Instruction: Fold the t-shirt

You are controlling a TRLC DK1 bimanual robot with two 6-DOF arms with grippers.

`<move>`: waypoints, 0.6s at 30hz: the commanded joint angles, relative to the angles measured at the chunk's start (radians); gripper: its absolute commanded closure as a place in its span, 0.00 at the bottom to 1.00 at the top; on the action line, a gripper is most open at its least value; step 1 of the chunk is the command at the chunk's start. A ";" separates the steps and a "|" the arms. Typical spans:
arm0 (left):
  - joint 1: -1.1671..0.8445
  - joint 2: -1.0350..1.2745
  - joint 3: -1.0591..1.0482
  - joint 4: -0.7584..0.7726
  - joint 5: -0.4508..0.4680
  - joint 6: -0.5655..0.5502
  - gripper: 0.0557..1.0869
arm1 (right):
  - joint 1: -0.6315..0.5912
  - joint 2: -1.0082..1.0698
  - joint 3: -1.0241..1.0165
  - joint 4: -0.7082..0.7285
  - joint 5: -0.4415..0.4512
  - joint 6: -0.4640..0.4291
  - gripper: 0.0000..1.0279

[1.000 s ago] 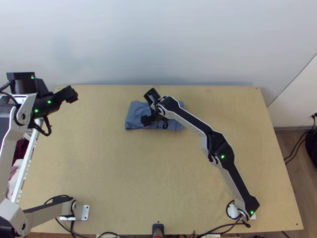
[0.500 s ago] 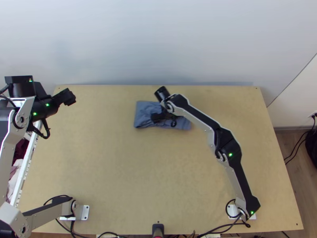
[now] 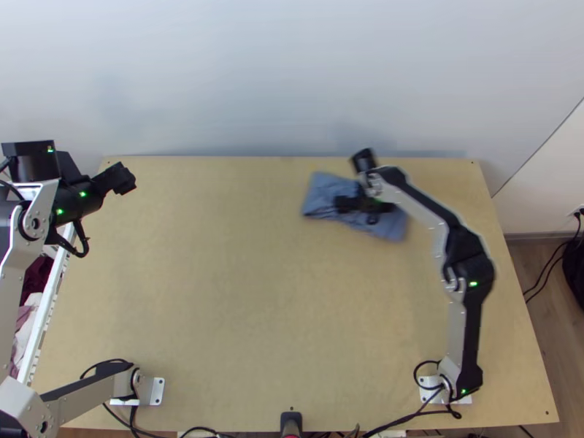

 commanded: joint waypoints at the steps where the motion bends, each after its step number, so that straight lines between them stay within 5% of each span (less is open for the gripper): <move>1: 0.000 -0.002 0.004 0.000 0.002 -0.003 0.05 | -0.277 -0.095 -0.163 0.074 0.002 -0.062 0.04; 10: 0.001 -0.023 -0.008 -0.005 0.002 -0.002 0.05 | -0.596 -0.092 -0.129 0.110 0.000 -0.112 0.04; 18: 0.055 -0.075 -0.061 -0.009 0.002 0.029 0.05 | -0.645 -0.086 -0.101 0.110 -0.003 -0.123 0.04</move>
